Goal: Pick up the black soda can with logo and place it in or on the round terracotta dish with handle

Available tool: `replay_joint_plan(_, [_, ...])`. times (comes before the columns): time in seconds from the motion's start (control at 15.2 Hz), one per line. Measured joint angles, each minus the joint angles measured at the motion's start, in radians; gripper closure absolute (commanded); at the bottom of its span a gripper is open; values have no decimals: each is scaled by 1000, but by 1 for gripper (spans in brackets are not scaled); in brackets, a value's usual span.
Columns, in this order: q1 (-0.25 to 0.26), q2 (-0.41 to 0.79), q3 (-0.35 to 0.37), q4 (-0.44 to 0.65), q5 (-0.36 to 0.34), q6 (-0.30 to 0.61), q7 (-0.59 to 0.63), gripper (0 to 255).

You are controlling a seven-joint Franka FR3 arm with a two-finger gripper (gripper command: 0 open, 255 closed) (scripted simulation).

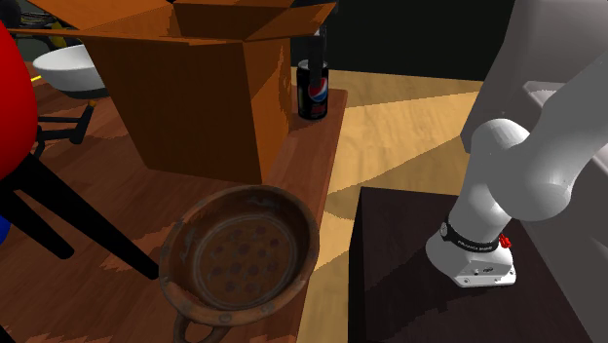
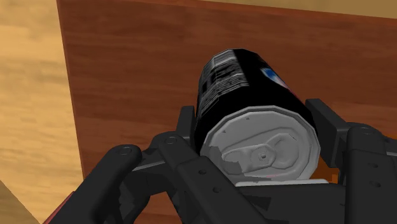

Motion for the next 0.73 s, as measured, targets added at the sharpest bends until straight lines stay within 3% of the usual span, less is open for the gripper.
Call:
replay_joint_plan(0.4, [0,2,0,7,0,-6,0,255])
replay_joint_plan(0.73, [1,23,0,86,2,-66,-3,255])
